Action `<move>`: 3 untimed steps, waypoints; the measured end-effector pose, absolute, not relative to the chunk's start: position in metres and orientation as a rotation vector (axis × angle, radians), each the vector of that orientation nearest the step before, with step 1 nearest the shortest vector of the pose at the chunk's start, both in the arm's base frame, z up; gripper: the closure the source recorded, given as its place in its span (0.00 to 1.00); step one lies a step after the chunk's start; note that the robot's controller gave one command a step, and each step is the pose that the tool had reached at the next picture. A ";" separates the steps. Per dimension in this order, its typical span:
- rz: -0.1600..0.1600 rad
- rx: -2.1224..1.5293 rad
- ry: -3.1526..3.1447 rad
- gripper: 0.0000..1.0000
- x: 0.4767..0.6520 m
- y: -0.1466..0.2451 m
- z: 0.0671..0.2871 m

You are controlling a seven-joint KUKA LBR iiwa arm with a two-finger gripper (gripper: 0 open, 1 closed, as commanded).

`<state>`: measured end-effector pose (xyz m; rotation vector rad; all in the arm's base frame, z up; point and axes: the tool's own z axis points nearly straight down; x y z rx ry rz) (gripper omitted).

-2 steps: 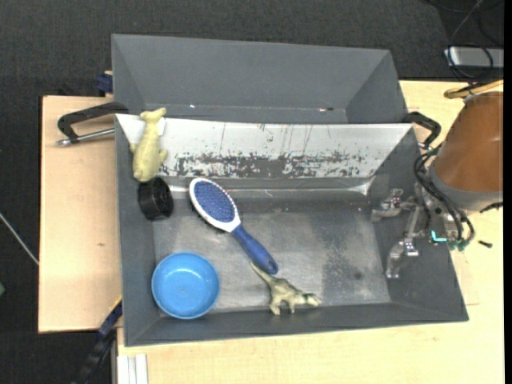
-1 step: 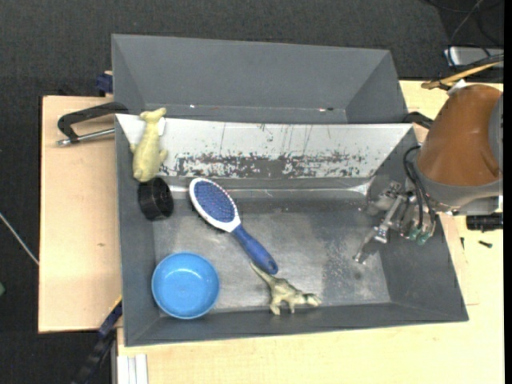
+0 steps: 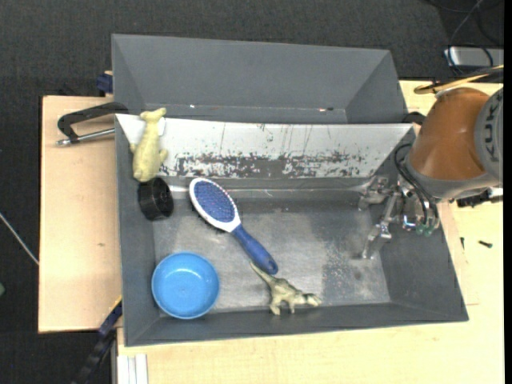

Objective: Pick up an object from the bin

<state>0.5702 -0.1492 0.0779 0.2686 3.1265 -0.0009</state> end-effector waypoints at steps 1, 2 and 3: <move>0.007 0.241 3.125 0.00 0.586 -0.079 0.083; 0.007 0.394 3.115 0.00 0.572 -0.027 0.101; 0.009 0.622 3.072 0.00 0.599 0.037 0.115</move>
Offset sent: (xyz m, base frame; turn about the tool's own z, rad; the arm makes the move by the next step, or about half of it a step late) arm 0.0136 0.0639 0.0043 -0.0109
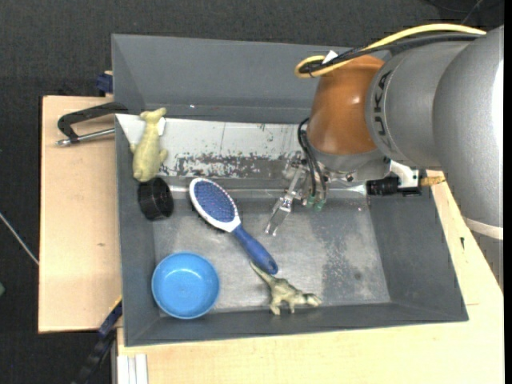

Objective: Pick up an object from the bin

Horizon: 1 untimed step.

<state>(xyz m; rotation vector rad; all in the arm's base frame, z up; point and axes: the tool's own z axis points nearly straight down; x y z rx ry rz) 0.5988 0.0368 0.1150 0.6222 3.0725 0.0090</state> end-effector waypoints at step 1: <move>-0.012 0.152 3.133 0.00 0.589 0.103 0.095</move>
Offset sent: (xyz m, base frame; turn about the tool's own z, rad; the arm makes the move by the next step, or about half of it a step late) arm -0.0136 0.0703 -0.0255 -0.3004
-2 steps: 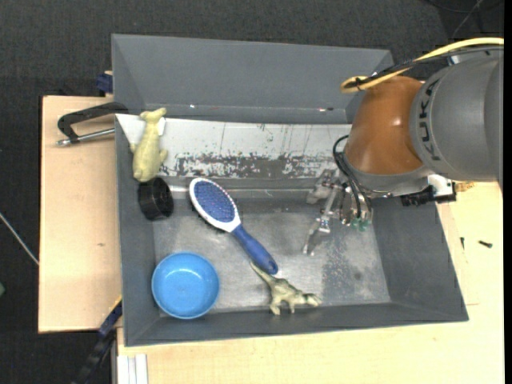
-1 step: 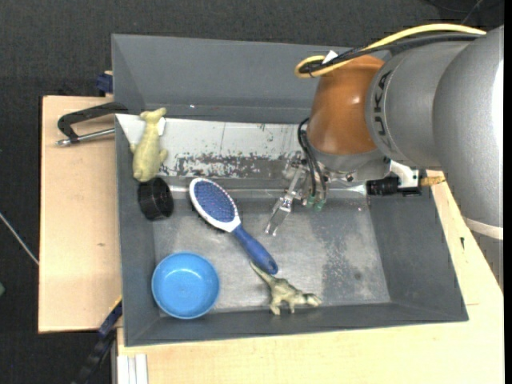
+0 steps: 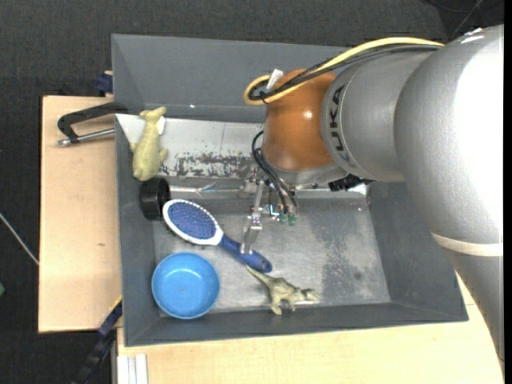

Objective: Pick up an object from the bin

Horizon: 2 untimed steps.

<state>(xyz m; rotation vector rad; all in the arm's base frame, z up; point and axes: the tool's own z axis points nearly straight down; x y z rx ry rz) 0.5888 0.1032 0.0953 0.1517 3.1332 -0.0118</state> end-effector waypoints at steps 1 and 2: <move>0.004 -0.490 3.092 0.00 0.532 0.157 0.074; 0.004 -0.485 3.092 1.00 0.533 0.156 0.074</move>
Offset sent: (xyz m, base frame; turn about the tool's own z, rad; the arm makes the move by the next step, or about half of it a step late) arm -0.0594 0.0511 -0.0252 -0.4107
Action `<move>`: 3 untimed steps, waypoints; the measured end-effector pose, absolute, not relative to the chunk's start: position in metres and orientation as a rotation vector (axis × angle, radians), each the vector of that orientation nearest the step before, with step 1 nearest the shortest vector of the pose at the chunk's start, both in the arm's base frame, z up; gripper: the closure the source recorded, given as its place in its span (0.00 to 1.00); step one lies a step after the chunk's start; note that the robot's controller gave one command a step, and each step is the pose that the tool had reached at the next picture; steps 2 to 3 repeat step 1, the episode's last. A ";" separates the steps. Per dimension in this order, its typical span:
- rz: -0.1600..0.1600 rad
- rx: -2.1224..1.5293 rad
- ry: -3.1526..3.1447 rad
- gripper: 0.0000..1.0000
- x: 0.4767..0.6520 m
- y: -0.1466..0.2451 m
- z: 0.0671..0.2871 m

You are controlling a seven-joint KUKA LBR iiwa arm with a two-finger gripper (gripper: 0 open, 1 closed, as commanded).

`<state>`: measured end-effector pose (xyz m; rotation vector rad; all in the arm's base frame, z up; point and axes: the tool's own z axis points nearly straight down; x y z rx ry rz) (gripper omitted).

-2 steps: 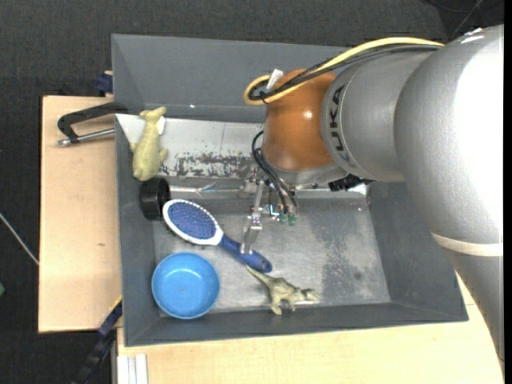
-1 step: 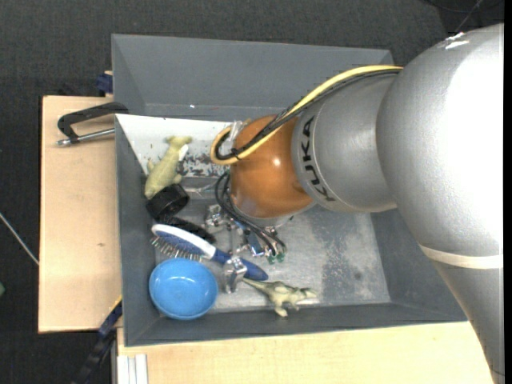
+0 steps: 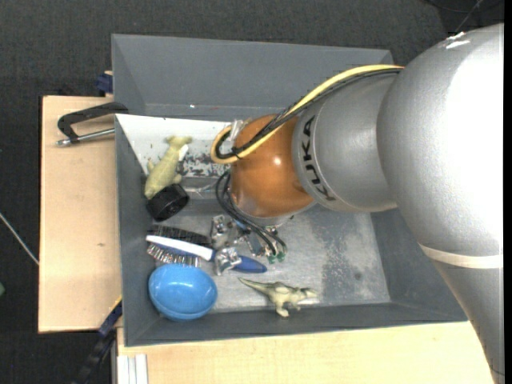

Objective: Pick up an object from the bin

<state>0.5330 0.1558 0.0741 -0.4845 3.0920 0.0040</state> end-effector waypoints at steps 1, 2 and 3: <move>0.004 -0.527 3.083 1.00 0.528 0.165 0.213; 0.004 -0.527 3.083 1.00 0.528 0.165 0.213; 0.004 -0.527 3.083 1.00 0.528 0.165 0.213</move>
Offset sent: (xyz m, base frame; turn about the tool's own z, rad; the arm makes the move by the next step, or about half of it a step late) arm -0.0080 0.0082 0.1335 -0.0295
